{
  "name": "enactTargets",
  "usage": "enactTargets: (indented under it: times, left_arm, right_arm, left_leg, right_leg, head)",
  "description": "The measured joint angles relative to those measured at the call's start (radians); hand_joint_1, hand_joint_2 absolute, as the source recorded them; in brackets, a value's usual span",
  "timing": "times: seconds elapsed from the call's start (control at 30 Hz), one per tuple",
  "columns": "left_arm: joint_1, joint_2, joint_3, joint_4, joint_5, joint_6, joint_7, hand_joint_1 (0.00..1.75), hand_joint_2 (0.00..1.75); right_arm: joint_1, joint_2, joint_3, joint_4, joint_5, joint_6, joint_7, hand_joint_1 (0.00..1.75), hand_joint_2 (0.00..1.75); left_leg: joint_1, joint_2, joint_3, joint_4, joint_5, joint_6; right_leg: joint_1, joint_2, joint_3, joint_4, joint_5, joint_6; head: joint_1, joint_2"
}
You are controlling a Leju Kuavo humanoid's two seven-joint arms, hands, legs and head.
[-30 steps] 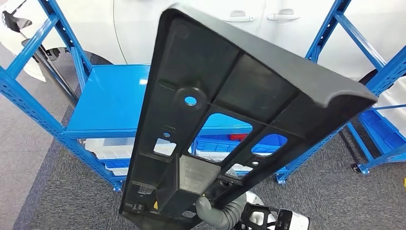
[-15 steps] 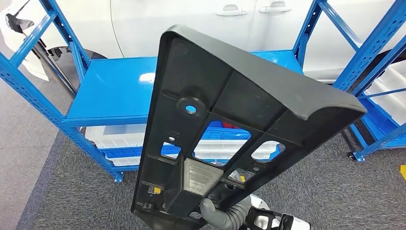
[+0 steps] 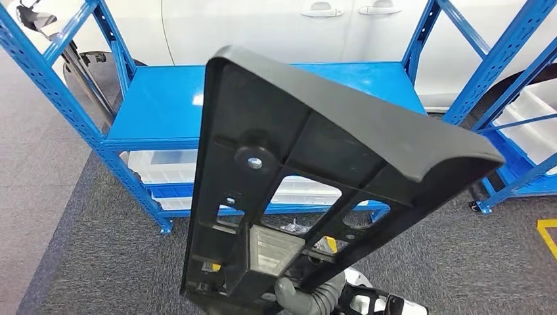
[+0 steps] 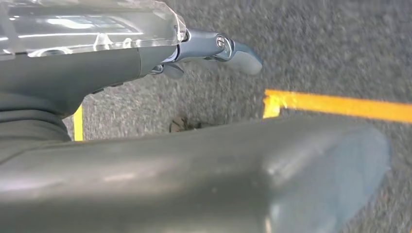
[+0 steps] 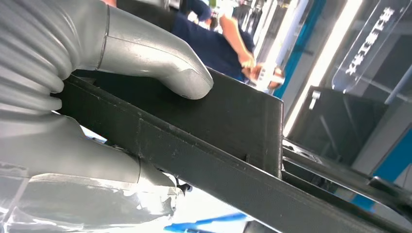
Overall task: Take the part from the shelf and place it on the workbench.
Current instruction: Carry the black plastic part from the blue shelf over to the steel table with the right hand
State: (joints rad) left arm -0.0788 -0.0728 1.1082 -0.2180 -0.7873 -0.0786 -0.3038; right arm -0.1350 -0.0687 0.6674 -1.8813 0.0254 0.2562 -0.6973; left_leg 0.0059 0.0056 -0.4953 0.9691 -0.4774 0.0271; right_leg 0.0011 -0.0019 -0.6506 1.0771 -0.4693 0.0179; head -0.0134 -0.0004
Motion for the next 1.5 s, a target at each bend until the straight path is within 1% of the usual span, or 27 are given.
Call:
enactTargets:
  times: [0.07,0.1,0.17,0.23,0.3,0.37,0.43,0.5,0.57,0.6,0.63,0.67,0.7,0.77,0.83,0.93,0.97,1.03,1.1,1.13,1.17,1.2,1.27,1.33,1.37,1.43,1.5]
  left_arm:
    - [0.000,0.001,0.009,0.000,0.006,0.016,0.033,0.00,0.00]
    - [0.002,0.001,0.014,0.000,0.008,0.025,0.055,0.00,0.00]
    - [0.006,0.002,0.025,0.000,0.014,0.045,0.092,0.00,0.00]
    - [0.008,0.002,0.035,0.000,0.018,0.067,0.115,0.00,0.00]
    - [0.010,0.003,0.045,0.000,0.023,0.093,0.132,0.00,0.00]
    - [0.013,0.007,0.055,0.000,0.028,0.115,0.144,0.00,0.00]
    - [0.016,0.013,0.066,0.000,0.033,0.129,0.151,0.00,0.00]
    - [0.020,0.020,0.072,0.000,0.035,0.138,0.155,0.00,0.00]
    - [0.022,0.023,0.078,-0.001,0.035,0.144,0.157,0.00,0.00]
    - [0.022,0.024,0.080,-0.001,0.034,0.147,0.157,0.00,0.00]
    - [0.022,0.024,0.083,-0.001,0.034,0.149,0.157,0.00,0.00]
    - [0.022,0.025,0.086,-0.001,0.034,0.150,0.157,0.00,0.00]
    - [0.022,0.026,0.087,-0.001,0.034,0.151,0.157,0.00,0.00]
    - [0.019,0.027,0.089,-0.001,0.034,0.152,0.157,0.00,0.00]
    - [0.016,0.027,0.090,-0.001,0.032,0.153,0.153,0.00,0.00]
    - [0.016,0.027,0.091,-0.001,0.029,0.160,0.142,0.00,0.00]
    - [0.016,0.027,0.091,-0.001,0.029,0.164,0.140,0.00,0.00]
    - [0.016,0.028,0.092,-0.001,0.029,0.173,0.139,0.00,0.00]
    - [0.015,0.030,0.093,-0.001,0.027,0.180,0.138,0.00,0.00]
    - [0.015,0.032,0.093,-0.001,0.026,0.182,0.137,0.00,0.00]
    - [0.015,0.033,0.093,-0.001,0.025,0.182,0.134,0.00,0.00]
    - [0.015,0.034,0.093,-0.001,0.025,0.184,0.130,0.00,0.00]
    - [0.013,0.036,0.094,-0.001,0.028,0.201,0.116,0.00,0.00]
    - [0.011,0.036,0.099,-0.002,0.034,0.229,0.096,0.00,0.00]
    - [0.010,0.036,0.102,-0.002,0.037,0.241,0.084,0.00,0.00]
    - [0.007,0.038,0.108,-0.005,0.037,0.257,0.065,0.00,0.00]
    - [0.003,0.040,0.109,-0.008,0.030,0.263,0.052,0.00,0.00]
  right_arm:
    - [-0.007,-0.001,0.001,0.001,-0.007,0.012,0.000,1.75,1.75]
    - [-0.010,-0.001,0.000,0.003,-0.009,0.016,0.000,1.75,1.75]
    - [-0.013,-0.001,-0.001,0.007,-0.010,0.018,0.000,1.75,1.75]
    - [-0.016,-0.001,-0.004,0.010,-0.008,0.017,0.000,1.75,1.75]
    - [-0.019,-0.001,-0.008,0.010,-0.006,0.015,0.000,1.75,1.75]
    - [-0.019,-0.003,-0.013,0.010,-0.006,0.013,0.000,1.75,1.75]
    - [-0.018,-0.005,-0.020,0.010,-0.006,0.012,0.000,1.75,1.75]
    - [-0.018,-0.007,-0.024,0.010,-0.007,0.012,0.000,1.75,1.75]
    - [-0.015,-0.007,-0.026,0.010,-0.007,0.012,0.000,1.75,1.75]
    - [-0.012,-0.007,-0.027,0.010,-0.007,0.012,0.000,1.75,1.75]
    - [-0.010,-0.007,-0.029,0.010,-0.007,0.013,0.000,1.75,1.75]
    - [-0.008,-0.007,-0.030,0.010,-0.007,0.013,0.000,1.75,1.75]
    - [-0.006,-0.007,-0.031,0.010,-0.007,0.014,0.000,1.75,1.75]
    - [-0.005,-0.007,-0.033,0.008,-0.009,0.018,0.000,1.75,1.75]
    - [-0.004,-0.007,-0.038,0.004,-0.014,0.025,0.000,1.75,1.75]
    - [-0.001,-0.007,-0.048,-0.001,-0.022,0.042,0.000,1.75,1.75]
    - [0.001,-0.007,-0.052,-0.002,-0.023,0.046,0.000,1.75,1.75]
    - [0.004,-0.007,-0.058,-0.006,-0.021,0.052,0.000,1.75,1.75]
    - [0.007,-0.007,-0.065,-0.010,-0.016,0.053,0.000,1.75,1.75]
    - [0.009,-0.007,-0.068,-0.011,-0.012,0.051,0.000,1.75,1.75]
    - [0.013,-0.007,-0.070,-0.013,-0.010,0.049,0.000,1.75,1.75]
    - [0.015,-0.007,-0.072,-0.016,-0.008,0.047,0.000,1.75,1.75]
    - [0.017,-0.007,-0.075,-0.026,-0.008,0.045,0.000,1.75,1.75]
    - [0.017,-0.006,-0.075,-0.036,-0.008,0.048,0.000,1.75,1.75]
    - [0.017,-0.006,-0.076,-0.039,-0.008,0.049,0.000,1.75,1.75]
    - [0.019,-0.005,-0.076,-0.043,-0.008,0.049,0.000,1.75,1.75]
    - [0.019,-0.002,-0.076,-0.048,-0.008,0.047,0.000,1.75,1.75]
  left_leg:
    - [-0.002,0.001,-0.028,0.002,0.022,0.005]
    - [-0.002,0.002,-0.043,0.003,0.032,0.004]
    - [-0.003,0.002,-0.074,0.011,0.051,0.001]
    - [-0.003,0.001,-0.101,0.023,0.064,-0.004]
    - [-0.004,0.000,-0.118,0.033,0.075,-0.013]
    - [-0.003,0.000,-0.124,0.035,0.088,-0.024]
    - [-0.001,-0.001,-0.129,0.037,0.095,-0.037]
    - [0.001,-0.003,-0.149,0.085,0.042,-0.045]
    - [0.004,-0.004,-0.188,0.206,-0.055,-0.052]
    - [0.005,-0.004,-0.204,0.271,-0.084,-0.055]
    - [0.006,-0.004,-0.209,0.314,-0.090,-0.057]
    - [0.006,-0.004,-0.199,0.325,-0.074,-0.058]
    - [0.007,-0.004,-0.169,0.298,-0.047,-0.058]
    - [0.007,-0.004,-0.069,0.163,-0.013,-0.054]
    - [0.004,-0.008,0.006,0.046,-0.024,-0.045]
    - [0.002,-0.004,0.013,0.013,-0.027,-0.025]
    - [0.003,0.001,0.009,0.012,-0.022,-0.016]
    - [0.004,0.013,-0.002,0.009,-0.010,-0.002]
    - [0.001,0.023,-0.016,0.011,-0.002,0.003]
    - [-0.001,0.029,-0.022,0.012,0.001,0.003]
    - [-0.003,0.035,-0.025,0.013,0.003,0.003]
    - [-0.004,0.041,-0.027,0.015,0.004,0.003]
    - [-0.008,0.054,-0.027,0.019,0.003,0.000]
    - [-0.013,0.067,-0.028,0.022,0.002,-0.006]
    - [-0.015,0.076,-0.029,0.023,0.002,-0.011]
    - [-0.015,0.090,-0.029,0.023,0.000,-0.020]
    - [-0.013,0.065,-0.042,0.058,-0.028,-0.030]
  right_leg:
    - [-0.005,0.001,-0.037,0.126,-0.095,0.008]
    - [-0.007,0.001,-0.047,0.181,-0.118,0.011]
    - [-0.010,0.001,-0.022,0.203,-0.097,0.013]
    - [-0.011,0.001,0.069,0.090,-0.049,0.009]
    - [-0.006,0.001,0.153,-0.042,-0.045,-0.001]
    - [0.001,0.002,0.173,-0.086,-0.054,-0.013]
    - [0.000,0.001,0.163,-0.089,-0.038,-0.027]
    - [-0.004,-0.002,0.147,-0.095,-0.018,-0.041]
    - [-0.004,-0.003,0.121,-0.095,0.001,-0.049]
    - [-0.003,-0.003,0.108,-0.094,0.010,-0.049]
    - [-0.003,-0.004,0.096,-0.093,0.020,-0.048]
    - [-0.003,-0.004,0.083,-0.092,0.028,-0.046]
    - [-0.004,-0.004,0.072,-0.090,0.036,-0.043]
    - [-0.004,-0.004,0.054,-0.083,0.047,-0.036]
    - [-0.001,-0.002,0.044,-0.076,0.056,-0.025]
    - [0.000,0.002,0.037,-0.070,0.067,-0.005]
    - [-0.002,0.003,0.029,-0.056,0.056,0.001]
    - [-0.006,0.004,-0.010,0.034,-0.007,0.010]
    - [-0.007,0.003,-0.065,0.173,-0.080,0.018]
    - [-0.008,0.003,-0.079,0.218,-0.096,0.019]
    - [-0.008,0.002,-0.072,0.222,-0.092,0.018]
    - [-0.007,0.000,-0.044,0.184,-0.071,0.015]
    - [0.000,-0.027,0.044,0.040,-0.017,0.001]
    - [0.012,-0.057,0.094,-0.058,0.005,-0.017]
    - [0.016,-0.061,0.096,-0.071,0.004,-0.024]
    - [0.013,-0.044,0.093,-0.079,0.011,-0.035]
    - [0.005,-0.027,0.094,-0.090,0.021,-0.047]
  head:
    - [0.000,0.000]
    - [0.000,0.000]
    - [0.000,0.000]
    - [0.000,0.000]
    - [0.000,0.000]
    - [0.000,0.000]
    - [0.000,0.000]
    - [0.000,0.000]
    - [0.000,0.000]
    - [0.000,0.000]
    - [0.000,0.000]
    - [0.000,0.000]
    - [0.000,0.000]
    - [0.000,0.000]
    - [0.000,0.000]
    - [0.000,0.000]
    - [0.000,0.000]
    - [0.000,0.000]
    - [0.000,0.000]
    - [0.000,0.000]
    - [0.000,0.000]
    - [0.000,0.000]
    - [0.000,0.000]
    - [0.000,0.000]
    - [0.000,0.000]
    - [0.000,0.000]
    - [0.000,0.000]
